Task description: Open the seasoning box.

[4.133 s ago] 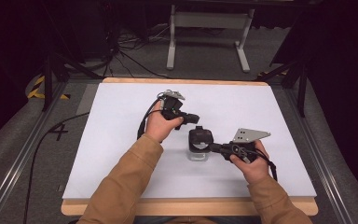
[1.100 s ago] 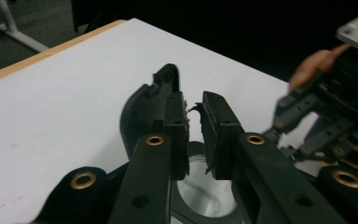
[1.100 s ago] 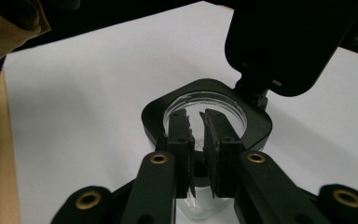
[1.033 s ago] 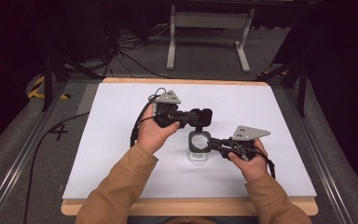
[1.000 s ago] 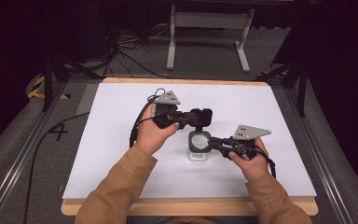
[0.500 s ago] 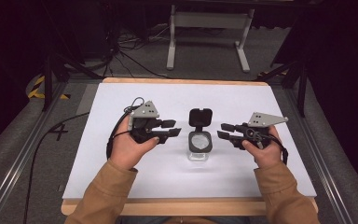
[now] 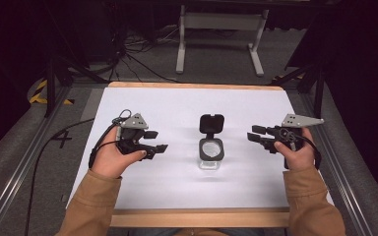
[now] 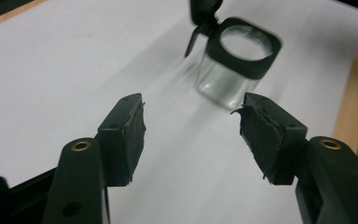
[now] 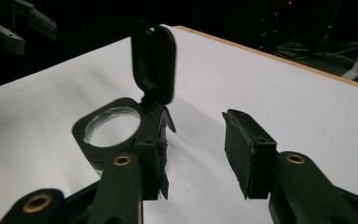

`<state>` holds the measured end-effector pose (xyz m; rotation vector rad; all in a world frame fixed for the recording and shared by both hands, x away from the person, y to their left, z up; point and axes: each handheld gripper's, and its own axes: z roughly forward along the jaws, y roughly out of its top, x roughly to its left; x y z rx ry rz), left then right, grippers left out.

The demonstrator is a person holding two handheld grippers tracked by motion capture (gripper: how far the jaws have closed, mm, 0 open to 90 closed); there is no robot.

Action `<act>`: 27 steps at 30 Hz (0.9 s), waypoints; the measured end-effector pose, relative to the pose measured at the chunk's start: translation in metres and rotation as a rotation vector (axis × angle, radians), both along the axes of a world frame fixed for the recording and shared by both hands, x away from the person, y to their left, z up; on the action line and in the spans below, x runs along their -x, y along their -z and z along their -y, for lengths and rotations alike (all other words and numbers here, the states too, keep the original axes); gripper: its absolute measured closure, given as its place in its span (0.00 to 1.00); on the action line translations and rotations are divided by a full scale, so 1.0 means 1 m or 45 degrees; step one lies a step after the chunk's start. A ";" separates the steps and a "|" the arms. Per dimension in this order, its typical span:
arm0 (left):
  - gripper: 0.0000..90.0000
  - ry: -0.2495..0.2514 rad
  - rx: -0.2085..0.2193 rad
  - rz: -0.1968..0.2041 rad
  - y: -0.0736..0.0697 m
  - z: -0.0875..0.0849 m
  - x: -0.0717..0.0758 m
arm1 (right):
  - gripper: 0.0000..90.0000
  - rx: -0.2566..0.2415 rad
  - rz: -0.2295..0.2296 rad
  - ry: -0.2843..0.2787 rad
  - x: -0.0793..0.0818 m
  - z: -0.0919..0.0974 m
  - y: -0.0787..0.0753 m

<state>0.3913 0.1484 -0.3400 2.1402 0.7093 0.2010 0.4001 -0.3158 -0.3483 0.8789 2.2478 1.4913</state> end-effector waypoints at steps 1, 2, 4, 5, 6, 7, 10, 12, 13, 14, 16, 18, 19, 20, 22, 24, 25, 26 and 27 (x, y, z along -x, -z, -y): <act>0.43 -0.003 -0.006 -0.008 0.004 -0.002 -0.003 | 0.65 0.004 0.000 0.018 -0.001 0.004 0.001; 0.43 -0.007 -0.014 -0.014 0.006 -0.004 -0.005 | 0.65 0.004 -0.002 0.029 -0.002 0.008 0.001; 0.42 -0.033 -0.028 -0.042 0.013 -0.009 -0.009 | 0.65 0.009 -0.011 0.042 -0.003 0.014 0.003; 0.42 -0.039 -0.039 -0.045 0.016 -0.011 -0.011 | 0.65 0.012 -0.020 0.052 -0.004 0.017 0.004; 0.41 -0.042 -0.063 -0.052 0.020 -0.014 -0.014 | 0.65 0.022 -0.018 0.054 -0.005 0.019 0.005; 0.41 -0.051 -0.072 -0.055 0.024 -0.016 -0.016 | 0.64 0.028 -0.031 0.058 -0.006 0.022 0.007; 0.41 -0.069 -0.081 -0.081 0.036 -0.024 -0.025 | 0.60 0.072 -0.091 0.062 -0.013 0.030 0.015; 0.39 -0.080 -0.083 -0.075 0.042 -0.030 -0.030 | 0.59 0.112 -0.115 0.058 -0.017 0.032 0.021; 0.38 -0.091 -0.081 -0.068 0.045 -0.032 -0.032 | 0.57 0.130 -0.121 0.063 -0.019 0.033 0.024; 0.38 -0.100 -0.090 -0.080 0.049 -0.035 -0.034 | 0.54 0.156 -0.121 0.061 -0.022 0.034 0.028; 0.37 -0.119 -0.086 -0.097 0.053 -0.039 -0.037 | 0.53 0.207 -0.131 0.060 -0.026 0.036 0.034; 0.37 -0.139 -0.079 -0.116 0.058 -0.042 -0.039 | 0.51 0.234 -0.133 0.056 -0.029 0.038 0.039; 0.36 -0.147 -0.087 -0.119 0.060 -0.044 -0.041 | 0.51 0.241 -0.129 0.055 -0.030 0.039 0.041; 0.36 -0.154 -0.092 -0.131 0.062 -0.045 -0.042 | 0.51 0.251 -0.128 0.058 -0.031 0.040 0.043; 0.34 -0.157 -0.086 -0.141 0.068 -0.048 -0.045 | 0.49 0.278 -0.121 0.058 -0.034 0.042 0.048; 0.33 -0.153 -0.081 -0.155 0.073 -0.049 -0.048 | 0.47 0.283 -0.132 0.060 -0.036 0.043 0.054; 0.33 -0.156 -0.074 -0.159 0.076 -0.049 -0.048 | 0.47 0.285 -0.139 0.057 -0.037 0.044 0.057; 0.33 -0.142 -0.088 -0.153 0.078 -0.049 -0.050 | 0.47 0.290 -0.144 0.060 -0.038 0.045 0.060; 0.32 -0.134 -0.097 -0.145 0.080 -0.050 -0.050 | 0.46 0.295 -0.144 0.060 -0.039 0.045 0.063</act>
